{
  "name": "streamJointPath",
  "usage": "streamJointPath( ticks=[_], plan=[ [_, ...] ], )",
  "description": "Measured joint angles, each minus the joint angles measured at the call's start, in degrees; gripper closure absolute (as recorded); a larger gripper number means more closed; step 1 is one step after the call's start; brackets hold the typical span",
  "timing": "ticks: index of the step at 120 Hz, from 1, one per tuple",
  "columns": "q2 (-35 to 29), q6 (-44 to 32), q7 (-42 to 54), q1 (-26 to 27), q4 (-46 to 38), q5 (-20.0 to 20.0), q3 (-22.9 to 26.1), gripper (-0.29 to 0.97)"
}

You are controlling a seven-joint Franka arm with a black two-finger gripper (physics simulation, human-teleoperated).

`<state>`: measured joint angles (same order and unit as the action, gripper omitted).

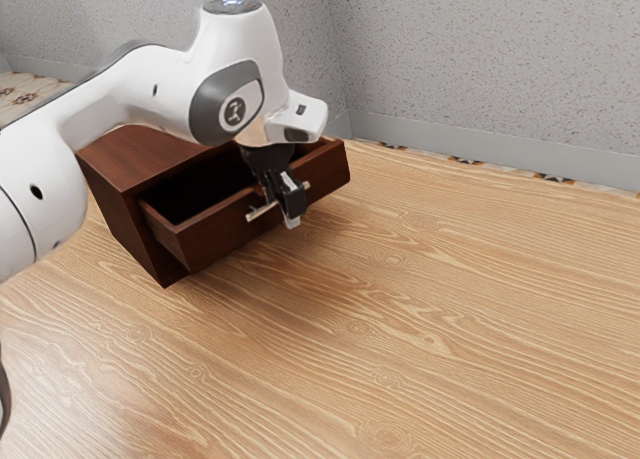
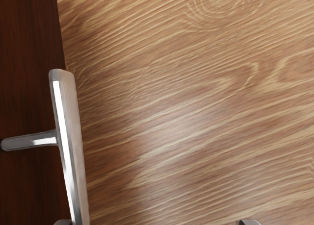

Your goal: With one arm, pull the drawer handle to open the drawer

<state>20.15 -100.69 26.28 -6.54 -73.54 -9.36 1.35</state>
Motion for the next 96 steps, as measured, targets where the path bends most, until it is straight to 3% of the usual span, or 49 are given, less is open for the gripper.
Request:
streamJointPath(
  ticks=[42,70,96],
  plan=[
    [-0.4,-0.15,-1.27,0.5,-1.07,0.07,1.84,0.26],
    [-2.3,0.13,-2.18,3.04,-0.74,-1.56,1.98,0.17],
    [-7.26,6.96,-2.71,4.28,0.24,-1.1,4.37,0.06]
  ],
)
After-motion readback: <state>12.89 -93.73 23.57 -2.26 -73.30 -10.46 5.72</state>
